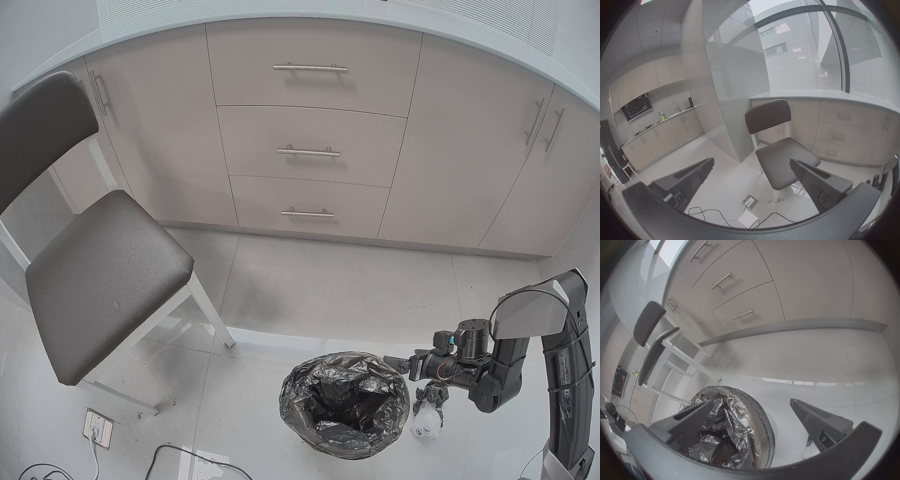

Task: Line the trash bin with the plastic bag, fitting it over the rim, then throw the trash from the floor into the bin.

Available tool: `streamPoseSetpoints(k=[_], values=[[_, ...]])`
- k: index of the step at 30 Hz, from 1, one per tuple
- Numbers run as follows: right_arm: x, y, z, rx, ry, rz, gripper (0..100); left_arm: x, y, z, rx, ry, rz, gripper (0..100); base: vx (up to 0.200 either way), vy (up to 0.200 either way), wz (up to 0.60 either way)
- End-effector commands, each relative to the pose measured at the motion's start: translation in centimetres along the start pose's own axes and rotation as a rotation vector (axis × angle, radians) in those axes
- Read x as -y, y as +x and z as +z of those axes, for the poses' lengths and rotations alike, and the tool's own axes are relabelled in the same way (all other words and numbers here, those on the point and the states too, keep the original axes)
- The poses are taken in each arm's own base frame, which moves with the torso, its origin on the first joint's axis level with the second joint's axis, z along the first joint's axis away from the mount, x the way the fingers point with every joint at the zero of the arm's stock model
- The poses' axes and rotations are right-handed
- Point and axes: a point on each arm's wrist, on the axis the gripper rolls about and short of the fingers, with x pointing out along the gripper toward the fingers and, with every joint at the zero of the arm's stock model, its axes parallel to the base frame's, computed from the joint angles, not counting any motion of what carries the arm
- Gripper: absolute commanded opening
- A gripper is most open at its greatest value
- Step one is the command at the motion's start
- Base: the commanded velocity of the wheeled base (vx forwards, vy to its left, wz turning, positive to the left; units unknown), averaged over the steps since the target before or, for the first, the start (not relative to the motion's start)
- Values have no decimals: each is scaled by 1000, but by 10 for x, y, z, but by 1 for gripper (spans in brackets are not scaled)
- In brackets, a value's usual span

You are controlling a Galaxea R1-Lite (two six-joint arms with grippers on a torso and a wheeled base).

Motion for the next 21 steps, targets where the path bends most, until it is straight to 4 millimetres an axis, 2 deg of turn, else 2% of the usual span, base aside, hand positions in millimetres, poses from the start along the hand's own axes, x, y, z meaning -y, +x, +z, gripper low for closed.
streamPoseSetpoints(k=[1, 3, 4, 7, 8, 9, 10, 11, 14, 21], values=[[1, 0, -1, 13, -4, -2, 100, 30, 22, -137, 143, -22, -65, 100, 0, 0, 0], [1, 0, -3, 14, -4, -2, 100, 40, 38, -147, 119, -35, -99, 100, 0, 0, 0], [1, 0, -3, 14, -4, -2, 100, 40, 38, -147, 119, -35, -99, 100, 0, 0, 0], [1, 0, -3, 20, -4, 0, 100, 62, 75, -173, 138, -43, -137, 100, 0, 0, 0], [1, 0, -3, 22, -5, -1, 100, 64, 77, -175, 142, -45, -142, 100, 0, 0, 0], [1, 0, -3, 25, -7, -1, 100, 71, 90, -188, 167, -51, -175, 100, 0, 0, 0], [1, 0, -3, 26, -8, 1, 100, 72, 92, -190, 172, -53, -183, 100, 0, 0, 0], [1, 1, -2, 34, -12, -3, 100, 78, 101, -202, 188, -57, -230, 100, 0, 0, 0], [-1, 3, 0, 57, -20, -17, 100, 84, 110, -220, 175, -45, -283, 100, 0, 0, 0], [2, 5, 3, 84, -19, -44, 100, 87, 109, -222, 163, -44, -390, 100, 0, 0, 0]])
